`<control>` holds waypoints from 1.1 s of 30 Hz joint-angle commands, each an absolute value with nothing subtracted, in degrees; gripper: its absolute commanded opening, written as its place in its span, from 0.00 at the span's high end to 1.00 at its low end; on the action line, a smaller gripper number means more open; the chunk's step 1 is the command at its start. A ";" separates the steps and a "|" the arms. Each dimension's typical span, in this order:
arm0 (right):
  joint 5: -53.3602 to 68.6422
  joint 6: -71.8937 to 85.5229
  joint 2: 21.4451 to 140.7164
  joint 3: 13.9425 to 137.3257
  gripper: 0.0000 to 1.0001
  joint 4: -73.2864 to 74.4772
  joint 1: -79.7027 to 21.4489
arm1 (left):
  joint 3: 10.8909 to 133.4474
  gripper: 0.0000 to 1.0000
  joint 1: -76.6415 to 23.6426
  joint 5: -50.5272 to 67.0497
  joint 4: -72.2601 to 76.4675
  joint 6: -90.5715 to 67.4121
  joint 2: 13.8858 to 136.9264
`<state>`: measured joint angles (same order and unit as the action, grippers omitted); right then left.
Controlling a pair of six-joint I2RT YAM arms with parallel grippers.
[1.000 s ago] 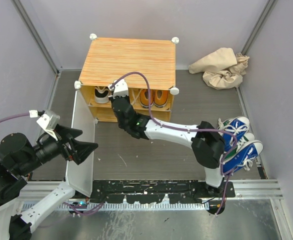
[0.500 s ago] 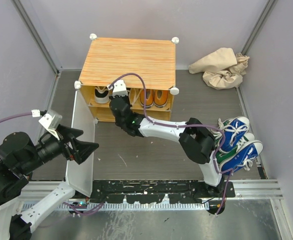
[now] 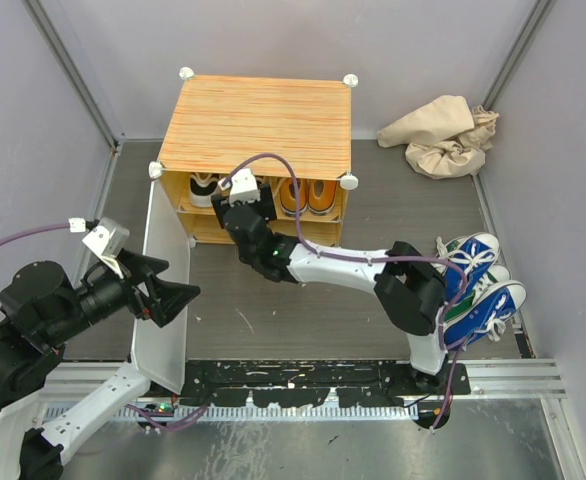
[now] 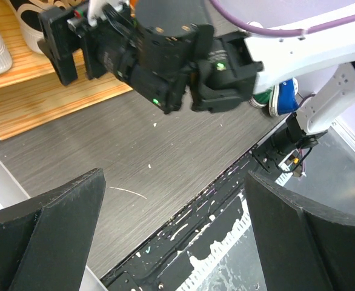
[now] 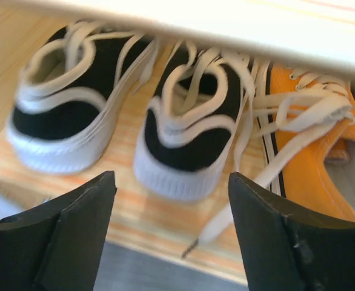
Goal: Place and organize the shoes in the shoe cabinet
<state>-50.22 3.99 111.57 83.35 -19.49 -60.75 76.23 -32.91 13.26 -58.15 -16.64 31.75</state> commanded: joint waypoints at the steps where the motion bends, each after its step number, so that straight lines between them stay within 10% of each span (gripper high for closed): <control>1: -52.75 4.53 101.79 80.04 0.15 -14.87 -68.15 | 75.76 0.02 -32.95 13.48 -56.56 -15.73 31.75; 14: -56.00 58.23 70.93 59.26 0.00 53.85 -63.35 | 71.77 0.02 -32.94 16.91 -53.65 -14.75 28.98; 33: -40.86 43.63 56.18 49.14 0.06 45.45 -11.09 | 63.19 0.02 -33.00 27.11 -43.78 -18.37 28.13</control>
<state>-43.75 45.63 58.72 51.20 48.47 -17.19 64.12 -32.91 24.03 -49.21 -17.45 28.49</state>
